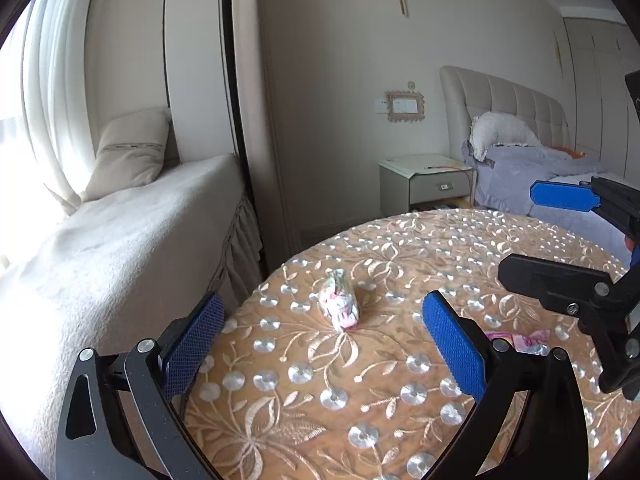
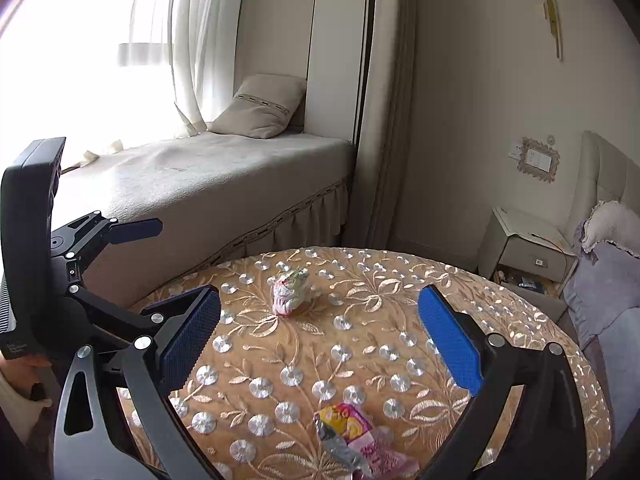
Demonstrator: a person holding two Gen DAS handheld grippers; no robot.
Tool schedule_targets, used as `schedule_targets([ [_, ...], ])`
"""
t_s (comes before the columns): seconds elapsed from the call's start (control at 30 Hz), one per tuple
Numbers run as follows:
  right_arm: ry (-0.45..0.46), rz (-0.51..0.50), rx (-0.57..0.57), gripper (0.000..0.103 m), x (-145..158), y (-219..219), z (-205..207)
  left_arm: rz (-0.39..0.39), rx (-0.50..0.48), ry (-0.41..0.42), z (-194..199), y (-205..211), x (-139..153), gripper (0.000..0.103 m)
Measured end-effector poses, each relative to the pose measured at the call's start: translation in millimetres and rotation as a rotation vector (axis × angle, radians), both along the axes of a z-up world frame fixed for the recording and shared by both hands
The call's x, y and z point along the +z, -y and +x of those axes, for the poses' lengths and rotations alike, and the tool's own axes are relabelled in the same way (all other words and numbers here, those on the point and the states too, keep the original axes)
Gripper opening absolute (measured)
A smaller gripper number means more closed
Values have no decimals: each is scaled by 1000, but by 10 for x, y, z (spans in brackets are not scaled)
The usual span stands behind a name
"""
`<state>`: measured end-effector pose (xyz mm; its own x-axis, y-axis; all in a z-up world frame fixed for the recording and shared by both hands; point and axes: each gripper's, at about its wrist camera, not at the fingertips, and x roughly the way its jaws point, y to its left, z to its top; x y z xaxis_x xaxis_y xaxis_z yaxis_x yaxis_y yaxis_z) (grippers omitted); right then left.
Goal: Collect trash
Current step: 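Return both tools to the table toward the wrapped item and pink wrapper, then grasp the pink snack wrapper with the right tool while the left tool grasps the wrapped item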
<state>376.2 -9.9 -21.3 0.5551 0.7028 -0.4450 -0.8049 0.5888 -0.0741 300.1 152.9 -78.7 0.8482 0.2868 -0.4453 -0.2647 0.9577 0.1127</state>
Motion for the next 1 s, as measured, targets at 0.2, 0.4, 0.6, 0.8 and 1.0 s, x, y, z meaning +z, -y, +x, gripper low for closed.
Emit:
schedule_targets([
  [0.2, -27, -11, -3, 98, -198, -209, 354, -3, 24, -45, 417, -157, -147, 98],
  [0.4, -40, -47, -17, 98, -404, -309, 561, -11, 11, -115, 829, -233, -379, 98],
  [0.6, -59, -84, -24, 98, -615, -376, 753, -7, -2, -216, 1152, -250, -634, 98],
  [0.8, -106, -109, -39, 98, -754, -427, 907, -82, -9, -258, 1267, -366, -762, 96],
  [1.0, -123, -105, -39, 98, -729, -415, 894, -95, -39, -359, 1414, -339, -912, 40],
])
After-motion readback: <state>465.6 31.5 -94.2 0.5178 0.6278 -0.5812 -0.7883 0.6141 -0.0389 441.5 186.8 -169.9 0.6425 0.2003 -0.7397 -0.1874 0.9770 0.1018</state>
